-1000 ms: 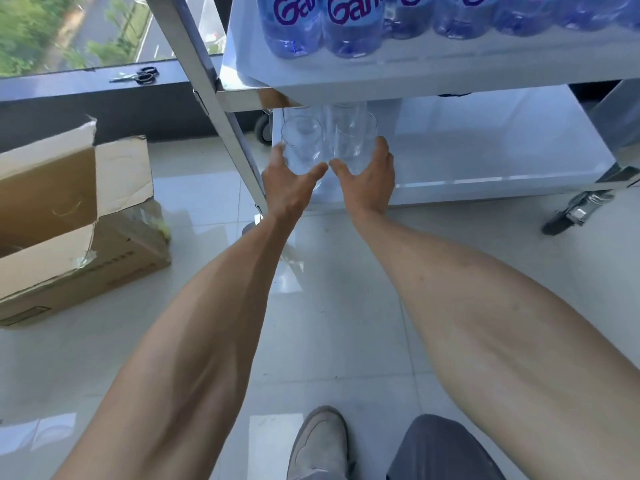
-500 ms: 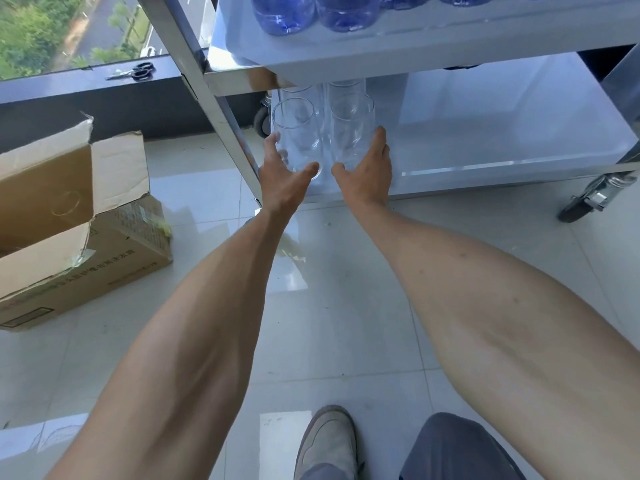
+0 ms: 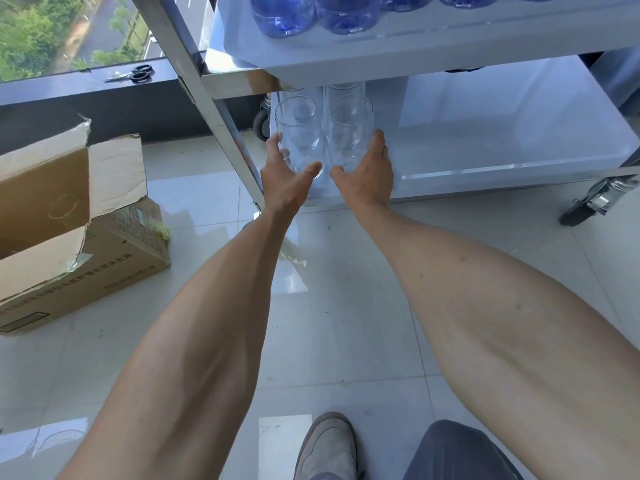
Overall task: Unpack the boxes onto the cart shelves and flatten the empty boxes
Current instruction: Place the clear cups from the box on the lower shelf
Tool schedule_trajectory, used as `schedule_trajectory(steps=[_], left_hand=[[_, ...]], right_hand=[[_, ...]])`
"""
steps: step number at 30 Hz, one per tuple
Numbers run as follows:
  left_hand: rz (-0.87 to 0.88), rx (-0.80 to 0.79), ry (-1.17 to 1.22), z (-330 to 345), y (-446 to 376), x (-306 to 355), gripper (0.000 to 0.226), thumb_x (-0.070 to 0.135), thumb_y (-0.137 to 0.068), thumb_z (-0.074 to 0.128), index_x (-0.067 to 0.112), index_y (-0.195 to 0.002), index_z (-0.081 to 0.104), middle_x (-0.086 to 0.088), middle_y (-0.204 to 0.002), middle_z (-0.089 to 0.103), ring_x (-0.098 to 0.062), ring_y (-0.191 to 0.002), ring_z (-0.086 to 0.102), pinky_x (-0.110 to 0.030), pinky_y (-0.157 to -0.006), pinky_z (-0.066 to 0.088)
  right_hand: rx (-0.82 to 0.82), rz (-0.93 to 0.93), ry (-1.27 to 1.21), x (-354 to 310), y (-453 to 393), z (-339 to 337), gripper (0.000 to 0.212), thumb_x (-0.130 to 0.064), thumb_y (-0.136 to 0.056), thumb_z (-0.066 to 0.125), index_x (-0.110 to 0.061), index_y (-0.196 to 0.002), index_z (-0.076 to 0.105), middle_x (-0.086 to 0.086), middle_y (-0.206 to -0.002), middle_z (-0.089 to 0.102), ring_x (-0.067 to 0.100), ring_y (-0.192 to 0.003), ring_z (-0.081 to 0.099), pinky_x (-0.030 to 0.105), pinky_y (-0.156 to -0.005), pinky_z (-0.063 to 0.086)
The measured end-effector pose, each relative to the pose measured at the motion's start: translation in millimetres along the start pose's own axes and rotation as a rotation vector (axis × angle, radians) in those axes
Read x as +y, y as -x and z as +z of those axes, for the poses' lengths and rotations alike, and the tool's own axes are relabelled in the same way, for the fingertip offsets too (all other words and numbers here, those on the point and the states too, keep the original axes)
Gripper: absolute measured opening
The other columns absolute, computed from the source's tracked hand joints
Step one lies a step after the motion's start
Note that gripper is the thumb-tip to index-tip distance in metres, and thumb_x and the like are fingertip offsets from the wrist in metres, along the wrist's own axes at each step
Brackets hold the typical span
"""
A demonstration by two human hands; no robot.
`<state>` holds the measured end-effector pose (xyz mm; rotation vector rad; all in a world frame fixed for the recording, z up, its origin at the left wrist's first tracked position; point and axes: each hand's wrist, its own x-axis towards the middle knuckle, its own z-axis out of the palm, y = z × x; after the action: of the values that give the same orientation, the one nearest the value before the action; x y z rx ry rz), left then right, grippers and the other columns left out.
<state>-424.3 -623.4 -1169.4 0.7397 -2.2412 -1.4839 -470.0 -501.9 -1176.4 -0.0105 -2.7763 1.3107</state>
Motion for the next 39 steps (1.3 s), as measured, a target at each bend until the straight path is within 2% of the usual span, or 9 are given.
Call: schedule_trajectory(steps=[6, 13, 15, 18, 21, 24, 26, 31, 39], left_hand=[[0.004, -0.004, 0.007, -1, -4, -4, 0.091, 0.027, -0.074, 0.081, 0.020, -0.150, 0.033, -0.012, -0.141, 0.054, -0.024, -0.130, 0.052, -0.034, -0.105, 0.047], [-0.092, -0.045, -0.088, -7, -2, -15, 0.117, 0.029, -0.073, 0.085, 0.014, -0.159, 0.007, -0.011, -0.153, 0.041, -0.025, -0.139, 0.042, -0.030, -0.107, 0.039], [-0.084, -0.070, -0.174, -15, 1, -19, 0.107, 0.024, -0.073, 0.082, 0.011, -0.156, 0.015, -0.012, -0.143, 0.049, -0.029, -0.125, 0.054, -0.031, -0.101, 0.048], [-0.013, -0.134, -0.256, -29, 11, -15, 0.087, 0.022, -0.072, 0.074, 0.011, -0.146, 0.029, -0.002, -0.107, 0.063, -0.025, -0.092, 0.064, -0.037, -0.081, 0.058], [0.038, -0.225, -0.325, -52, 25, -4, 0.067, 0.026, -0.075, 0.069, 0.015, -0.135, 0.041, 0.009, -0.101, 0.064, -0.022, -0.089, 0.065, -0.035, -0.076, 0.057], [-0.085, -0.284, -0.442, -68, 38, 8, 0.049, 0.027, -0.082, 0.066, 0.016, -0.129, 0.055, -0.001, -0.103, 0.070, -0.022, -0.097, 0.066, -0.036, -0.085, 0.054], [-0.188, -0.289, -0.492, -84, 51, 17, 0.035, 0.026, -0.083, 0.061, 0.018, -0.116, 0.062, -0.005, -0.094, 0.070, -0.027, -0.095, 0.065, -0.033, -0.081, 0.050], [-0.383, -0.302, -0.587, -144, 87, 58, 0.041, 0.022, -0.087, 0.054, 0.019, -0.127, 0.058, -0.005, -0.096, 0.066, -0.030, -0.095, 0.063, -0.030, -0.072, 0.042], [-0.624, -0.249, -0.580, -263, 124, 121, 0.039, 0.023, -0.089, 0.054, 0.011, -0.126, 0.058, -0.012, -0.111, 0.069, -0.034, -0.103, 0.062, -0.034, -0.082, 0.046]], right_hand=[[-0.010, 0.002, 0.010, -2, 0, 1, 0.098, -0.030, -0.076, 0.072, -0.009, -0.154, 0.017, 0.011, -0.146, 0.045, 0.032, -0.126, 0.051, 0.037, -0.095, 0.045], [-0.059, 0.063, 0.052, -5, 0, 0, 0.109, -0.023, -0.075, 0.076, -0.006, -0.156, 0.005, 0.013, -0.148, 0.039, 0.031, -0.131, 0.046, 0.035, -0.098, 0.043], [-0.086, 0.131, 0.082, -7, 2, 1, 0.108, -0.016, -0.077, 0.075, -0.002, -0.156, 0.002, 0.014, -0.151, 0.034, 0.030, -0.135, 0.042, 0.034, -0.101, 0.041], [-0.067, 0.229, 0.156, -9, 14, 2, 0.099, -0.009, -0.080, 0.069, 0.002, -0.154, 0.005, 0.016, -0.152, 0.031, 0.032, -0.137, 0.038, 0.035, -0.106, 0.039], [-0.054, 0.288, 0.207, -23, 33, 1, 0.085, -0.008, -0.084, 0.063, 0.002, -0.153, 0.015, 0.018, -0.150, 0.032, 0.034, -0.137, 0.036, 0.036, -0.109, 0.035], [-0.085, 0.355, 0.294, -42, 57, -11, 0.076, -0.015, -0.087, 0.061, -0.001, -0.151, 0.022, 0.019, -0.145, 0.037, 0.035, -0.132, 0.040, 0.038, -0.106, 0.036], [-0.183, 0.429, 0.294, -62, 78, -23, 0.072, -0.016, -0.085, 0.063, -0.004, -0.147, 0.029, 0.018, -0.141, 0.040, 0.035, -0.129, 0.043, 0.041, -0.101, 0.040], [-0.365, 0.521, 0.358, -127, 135, -56, 0.056, -0.013, -0.085, 0.061, -0.005, -0.135, 0.039, 0.017, -0.134, 0.043, 0.035, -0.124, 0.045, 0.040, -0.094, 0.044], [-0.647, 0.510, 0.377, -263, 204, -73, 0.034, -0.011, -0.085, 0.057, -0.008, -0.119, 0.055, 0.013, -0.119, 0.059, 0.034, -0.109, 0.059, 0.030, -0.077, 0.043]])
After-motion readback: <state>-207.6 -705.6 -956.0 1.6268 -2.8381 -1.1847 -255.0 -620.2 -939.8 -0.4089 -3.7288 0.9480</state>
